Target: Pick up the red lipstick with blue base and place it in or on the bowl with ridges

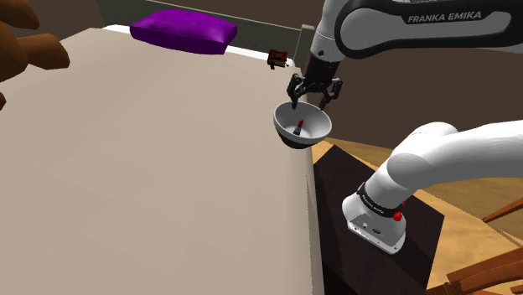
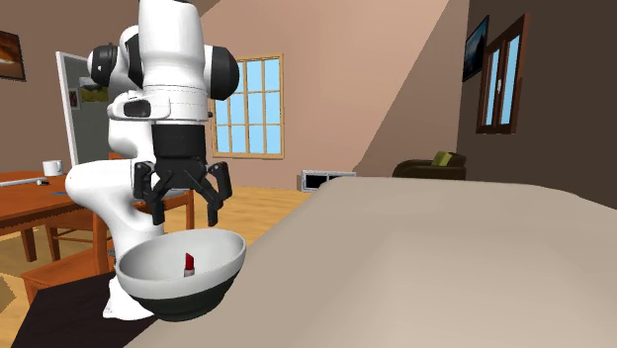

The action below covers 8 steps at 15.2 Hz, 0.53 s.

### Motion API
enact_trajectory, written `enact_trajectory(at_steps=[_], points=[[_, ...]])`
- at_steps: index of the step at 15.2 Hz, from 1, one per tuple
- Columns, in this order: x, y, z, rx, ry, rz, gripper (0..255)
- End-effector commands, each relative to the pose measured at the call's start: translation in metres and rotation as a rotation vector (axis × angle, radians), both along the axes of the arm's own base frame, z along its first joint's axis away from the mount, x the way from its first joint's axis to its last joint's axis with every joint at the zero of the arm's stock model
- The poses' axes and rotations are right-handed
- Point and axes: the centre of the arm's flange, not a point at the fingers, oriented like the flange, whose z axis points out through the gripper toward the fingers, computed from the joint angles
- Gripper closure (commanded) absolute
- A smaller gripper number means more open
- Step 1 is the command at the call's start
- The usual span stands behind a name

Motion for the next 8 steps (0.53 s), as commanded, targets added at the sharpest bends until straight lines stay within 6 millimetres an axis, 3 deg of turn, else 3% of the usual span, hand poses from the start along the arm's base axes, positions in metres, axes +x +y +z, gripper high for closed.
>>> enact_trajectory(at_steps=[1, 4, 8], points=[[0.0, 0.0, 0.013, 0.0, 0.0, 0.0, 0], [0.0, 0.0, 0.05, 0.0, 0.0, 0.0, 0], [0.0, 0.0, 0.05, 0.0, 0.0, 0.0, 0]])
